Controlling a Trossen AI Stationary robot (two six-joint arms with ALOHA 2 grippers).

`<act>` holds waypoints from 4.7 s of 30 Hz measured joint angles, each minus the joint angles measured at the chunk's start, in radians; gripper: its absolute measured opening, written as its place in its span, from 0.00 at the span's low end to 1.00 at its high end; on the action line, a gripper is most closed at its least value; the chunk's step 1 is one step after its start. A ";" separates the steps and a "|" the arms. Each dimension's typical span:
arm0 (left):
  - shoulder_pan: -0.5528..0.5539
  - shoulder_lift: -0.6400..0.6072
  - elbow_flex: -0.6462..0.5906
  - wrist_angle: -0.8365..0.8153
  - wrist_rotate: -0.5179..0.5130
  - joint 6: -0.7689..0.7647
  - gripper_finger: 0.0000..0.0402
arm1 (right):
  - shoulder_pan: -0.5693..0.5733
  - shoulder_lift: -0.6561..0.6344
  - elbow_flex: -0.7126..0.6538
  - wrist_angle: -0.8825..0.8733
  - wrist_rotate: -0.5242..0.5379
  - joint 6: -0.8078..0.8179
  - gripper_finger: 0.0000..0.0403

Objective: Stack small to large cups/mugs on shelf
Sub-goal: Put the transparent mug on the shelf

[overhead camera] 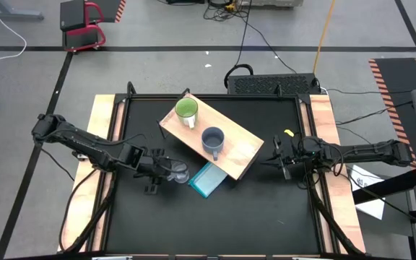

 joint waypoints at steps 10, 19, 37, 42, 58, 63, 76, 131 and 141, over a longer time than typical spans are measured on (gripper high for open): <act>-0.014 0.003 0.000 0.013 0.012 -0.062 0.39 | 0.000 0.000 0.000 0.000 0.000 0.000 0.00; -0.072 0.003 0.000 0.062 0.013 -0.094 0.39 | 0.000 0.000 0.000 0.000 0.000 0.004 0.00; -0.109 -0.001 0.001 -0.004 -0.191 -0.075 0.39 | 0.000 0.000 0.000 0.000 0.000 0.019 0.00; -0.110 -0.012 0.002 -0.016 -0.219 -0.067 0.39 | 0.000 0.000 0.000 0.000 0.000 0.016 0.00; -0.109 -0.014 -0.010 -0.037 -0.262 -0.137 0.11 | 0.000 0.000 0.000 0.008 0.000 0.016 0.00; -0.104 -0.014 -0.089 0.023 -0.260 -0.156 0.01 | 0.000 0.000 0.000 0.008 0.000 0.018 0.00; -0.097 -0.013 -0.163 0.172 -0.233 -0.157 0.01 | 0.000 0.000 0.000 0.031 0.000 0.018 0.00; -0.134 0.160 -0.161 0.587 -0.083 -0.004 0.01 | 0.000 0.000 0.000 0.037 0.000 0.024 0.00; -0.130 0.160 -0.161 0.631 -0.083 0.026 0.01 | 0.000 0.000 0.000 0.037 0.000 0.025 0.00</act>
